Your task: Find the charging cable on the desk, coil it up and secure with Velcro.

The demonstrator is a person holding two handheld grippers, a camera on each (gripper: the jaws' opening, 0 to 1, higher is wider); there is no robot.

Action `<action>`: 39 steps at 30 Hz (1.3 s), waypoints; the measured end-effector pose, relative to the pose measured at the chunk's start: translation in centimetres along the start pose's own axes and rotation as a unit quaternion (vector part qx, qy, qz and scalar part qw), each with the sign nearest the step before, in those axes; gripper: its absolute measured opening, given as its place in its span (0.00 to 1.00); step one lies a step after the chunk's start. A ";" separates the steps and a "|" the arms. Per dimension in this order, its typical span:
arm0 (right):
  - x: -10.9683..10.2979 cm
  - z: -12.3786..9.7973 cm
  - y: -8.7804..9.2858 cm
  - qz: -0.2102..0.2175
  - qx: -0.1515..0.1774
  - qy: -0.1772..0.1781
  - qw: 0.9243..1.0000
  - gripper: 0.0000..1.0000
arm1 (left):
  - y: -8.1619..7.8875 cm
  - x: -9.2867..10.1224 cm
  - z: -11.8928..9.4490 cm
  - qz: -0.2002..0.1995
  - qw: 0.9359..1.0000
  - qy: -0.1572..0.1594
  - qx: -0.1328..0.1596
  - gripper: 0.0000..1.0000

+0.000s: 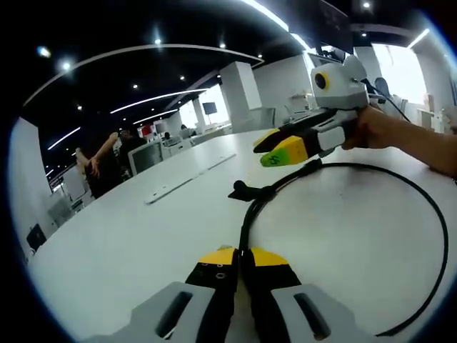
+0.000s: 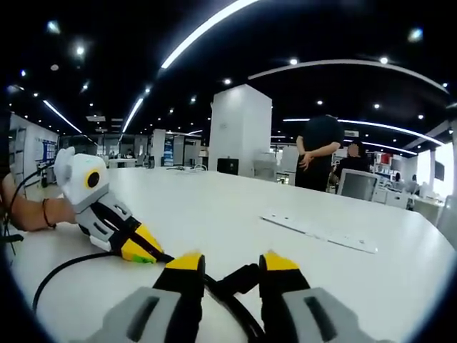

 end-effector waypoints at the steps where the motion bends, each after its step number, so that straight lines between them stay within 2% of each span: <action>1: 0.0 0.0 0.0 -0.001 -0.001 0.000 1.000 0.31 | 0.0 0.0 0.0 0.000 1.000 0.000 0.000 0.07; 13: 0.1 0.1 0.2 -0.002 -0.003 -0.001 1.000 0.31 | -0.1 0.2 0.0 -0.001 1.000 0.006 0.006 0.12; 29: 0.2 0.0 0.2 -0.003 -0.003 -0.001 1.000 0.31 | -1.0 0.1 -0.1 0.001 0.999 0.000 0.035 0.17; 39: 0.3 -0.1 0.3 -0.005 -0.001 0.000 1.000 0.31 | -2.2 -0.9 -0.7 -0.010 0.997 -0.021 0.079 0.20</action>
Point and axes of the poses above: the point that each gripper's makers call its tool centre point, and the gripper's own axes: z roughly forward along the fingers, x roughly to its right, y roughly out of its underside, the point moved 7 cm from there along -z, roughly backward along the fingers, and after that the axes turned 14 degrees about x, right-handed, at the moved point
